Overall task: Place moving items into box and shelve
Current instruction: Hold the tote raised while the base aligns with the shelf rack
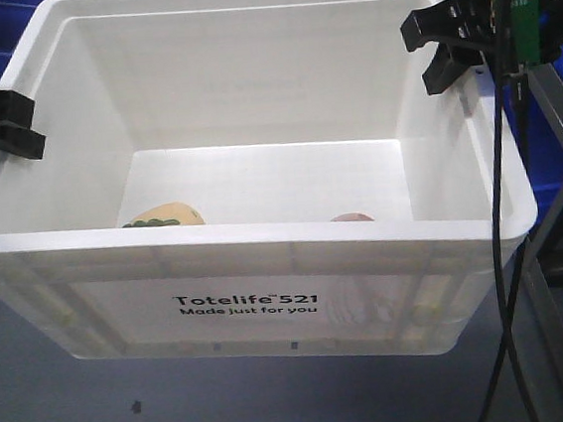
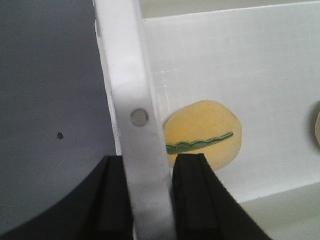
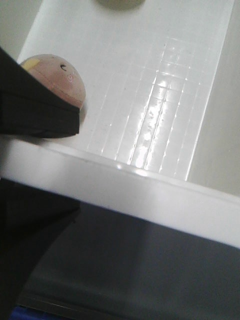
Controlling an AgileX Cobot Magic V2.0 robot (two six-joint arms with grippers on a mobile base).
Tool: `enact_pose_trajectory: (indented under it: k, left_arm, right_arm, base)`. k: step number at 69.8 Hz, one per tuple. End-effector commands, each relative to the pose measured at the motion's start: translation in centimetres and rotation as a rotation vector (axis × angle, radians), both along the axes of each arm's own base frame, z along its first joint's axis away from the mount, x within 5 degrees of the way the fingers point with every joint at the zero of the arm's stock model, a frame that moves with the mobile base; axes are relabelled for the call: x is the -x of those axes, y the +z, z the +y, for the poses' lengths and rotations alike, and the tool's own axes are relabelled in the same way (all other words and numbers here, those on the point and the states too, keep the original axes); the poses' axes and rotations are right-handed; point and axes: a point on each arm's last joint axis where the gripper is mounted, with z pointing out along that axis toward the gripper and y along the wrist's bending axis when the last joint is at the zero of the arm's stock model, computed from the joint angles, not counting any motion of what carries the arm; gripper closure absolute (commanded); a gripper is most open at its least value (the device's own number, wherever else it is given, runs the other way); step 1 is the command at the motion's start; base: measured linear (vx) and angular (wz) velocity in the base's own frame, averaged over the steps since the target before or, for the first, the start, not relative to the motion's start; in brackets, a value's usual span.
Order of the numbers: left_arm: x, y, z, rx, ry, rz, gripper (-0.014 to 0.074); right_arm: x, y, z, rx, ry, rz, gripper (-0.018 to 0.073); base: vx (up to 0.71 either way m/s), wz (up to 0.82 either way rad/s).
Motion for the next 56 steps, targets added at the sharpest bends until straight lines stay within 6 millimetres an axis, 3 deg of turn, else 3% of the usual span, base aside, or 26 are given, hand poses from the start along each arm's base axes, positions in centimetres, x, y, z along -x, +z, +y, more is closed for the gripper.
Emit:
enact_pose_trajectory:
  k: [1,56]
  left_arm:
    - [0.51,3.06,-0.56,0.086,0.003,-0.168,0.0613]
    - [0.51,3.06,-0.56,0.086,0.003,-0.168,0.0613]
  right_arm:
    - [0.99,3.29,0.14,-0.082,0.033,-0.161,0.0571]
    - [0.99,3.29,0.14,-0.082,0.033,-0.161,0.0571]
  base:
    - [0.45,0.13]
    - [0.42,0.22]
